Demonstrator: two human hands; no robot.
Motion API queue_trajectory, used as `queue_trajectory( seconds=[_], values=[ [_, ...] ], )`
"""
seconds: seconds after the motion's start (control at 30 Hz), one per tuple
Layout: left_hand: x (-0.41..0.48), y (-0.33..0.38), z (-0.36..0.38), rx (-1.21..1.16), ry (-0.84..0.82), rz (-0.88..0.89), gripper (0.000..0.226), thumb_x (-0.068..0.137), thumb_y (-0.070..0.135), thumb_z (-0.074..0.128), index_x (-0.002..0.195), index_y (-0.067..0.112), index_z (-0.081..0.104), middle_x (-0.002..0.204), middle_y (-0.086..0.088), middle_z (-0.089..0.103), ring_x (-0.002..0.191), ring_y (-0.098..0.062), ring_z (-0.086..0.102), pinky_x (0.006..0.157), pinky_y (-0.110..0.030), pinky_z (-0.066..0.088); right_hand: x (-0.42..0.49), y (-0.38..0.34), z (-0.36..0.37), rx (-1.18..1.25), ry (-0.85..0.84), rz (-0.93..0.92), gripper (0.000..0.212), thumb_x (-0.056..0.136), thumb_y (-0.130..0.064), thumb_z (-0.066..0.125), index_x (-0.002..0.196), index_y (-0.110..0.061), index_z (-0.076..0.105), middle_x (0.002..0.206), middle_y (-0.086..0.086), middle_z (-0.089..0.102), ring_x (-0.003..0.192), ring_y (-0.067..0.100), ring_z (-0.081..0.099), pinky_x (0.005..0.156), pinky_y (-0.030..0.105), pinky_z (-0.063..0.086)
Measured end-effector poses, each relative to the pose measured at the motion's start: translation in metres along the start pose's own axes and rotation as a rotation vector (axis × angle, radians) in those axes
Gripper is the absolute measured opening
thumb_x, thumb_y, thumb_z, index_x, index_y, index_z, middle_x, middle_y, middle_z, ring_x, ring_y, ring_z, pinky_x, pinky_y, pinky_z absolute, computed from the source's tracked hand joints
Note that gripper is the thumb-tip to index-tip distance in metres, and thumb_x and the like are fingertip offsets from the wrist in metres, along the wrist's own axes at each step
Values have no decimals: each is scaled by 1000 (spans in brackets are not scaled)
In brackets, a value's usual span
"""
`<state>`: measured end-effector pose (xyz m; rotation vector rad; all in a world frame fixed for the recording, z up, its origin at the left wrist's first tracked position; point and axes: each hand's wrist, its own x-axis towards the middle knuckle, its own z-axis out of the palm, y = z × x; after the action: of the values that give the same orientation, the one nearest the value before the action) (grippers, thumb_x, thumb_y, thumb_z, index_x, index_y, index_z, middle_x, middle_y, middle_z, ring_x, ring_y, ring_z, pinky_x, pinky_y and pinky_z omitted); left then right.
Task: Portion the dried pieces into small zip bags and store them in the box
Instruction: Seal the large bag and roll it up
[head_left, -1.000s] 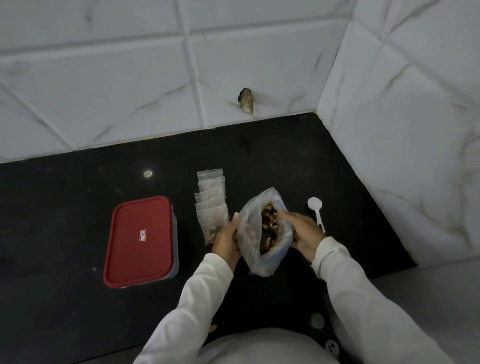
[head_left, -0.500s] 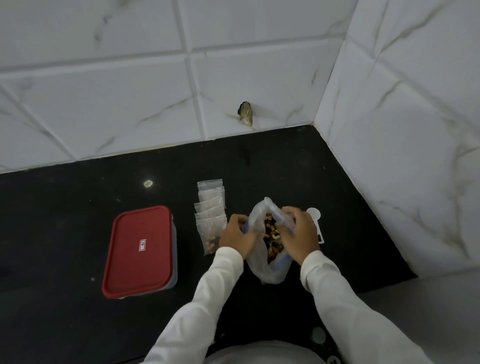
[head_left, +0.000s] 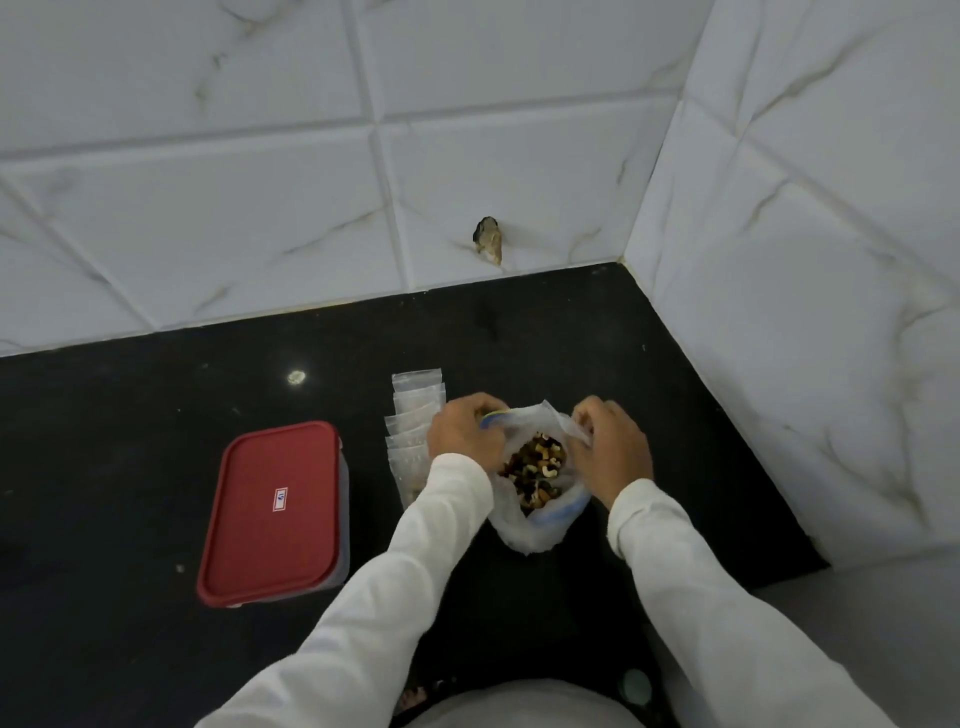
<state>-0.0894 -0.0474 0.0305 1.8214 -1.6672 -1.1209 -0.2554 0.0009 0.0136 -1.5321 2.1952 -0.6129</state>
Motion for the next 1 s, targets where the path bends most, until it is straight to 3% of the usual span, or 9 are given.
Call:
queue_trajectory(
  seconds=[0.07,0.13,0.27,0.37,0.5,0.6,0.8,0.87,1.0],
  values=[
    [-7,10,-4,365,97,186,17,91,20,64,101,34,64,94,9,63,86,-13,59,76,-28,52,-3,-4,3,-141,77,-112,26,82,-22,71,93,-29,48,96,-8,46,74,5,51,62,15,39],
    [-6,14,-2,419,76,225,17,90,26,65,106,31,58,104,6,59,86,-13,55,74,-27,47,-2,-6,3,-40,57,-84,24,83,-21,70,92,-26,49,99,-6,46,73,4,49,60,12,36],
    [9,14,-2,39,-209,-69,31,91,46,60,117,29,60,115,2,61,102,-20,58,89,-36,49,9,-16,-10,552,-267,308,25,88,-46,62,99,-24,56,97,-3,60,86,9,58,66,23,43],
    [18,19,-7,-91,-294,-181,41,94,53,56,121,24,66,121,-2,65,106,-23,58,97,-41,48,18,-11,-14,723,-329,495,31,92,-46,57,99,-18,68,97,3,71,91,15,66,74,29,50],
    [26,19,-9,-86,-367,-154,31,90,40,66,117,24,69,113,-4,68,102,-24,62,93,-39,52,23,-4,-10,754,-278,416,29,77,-20,79,103,-13,67,100,5,70,94,17,65,81,32,54],
    [30,19,-8,14,-221,13,14,89,27,70,102,32,72,98,5,68,92,-17,63,84,-32,54,30,-2,-8,650,-186,365,33,74,-14,80,102,-20,64,98,-2,69,95,14,65,84,31,54],
    [10,28,3,533,124,434,21,92,19,64,110,28,64,105,3,57,88,-21,62,71,-31,50,16,-16,3,17,144,-99,25,85,-12,69,103,-23,57,101,-8,47,88,9,54,71,18,44],
    [13,23,4,415,57,346,25,90,26,67,114,30,62,108,4,55,89,-18,60,75,-29,50,15,-15,2,110,100,-96,24,84,-17,70,104,-23,58,100,-7,49,88,10,56,69,15,41],
    [19,20,-5,32,-163,178,28,84,35,75,110,35,64,104,8,66,94,-13,63,90,-37,56,15,-16,-22,624,-298,164,31,80,-35,76,107,-25,66,99,-8,68,94,8,65,76,23,51]
  ],
)
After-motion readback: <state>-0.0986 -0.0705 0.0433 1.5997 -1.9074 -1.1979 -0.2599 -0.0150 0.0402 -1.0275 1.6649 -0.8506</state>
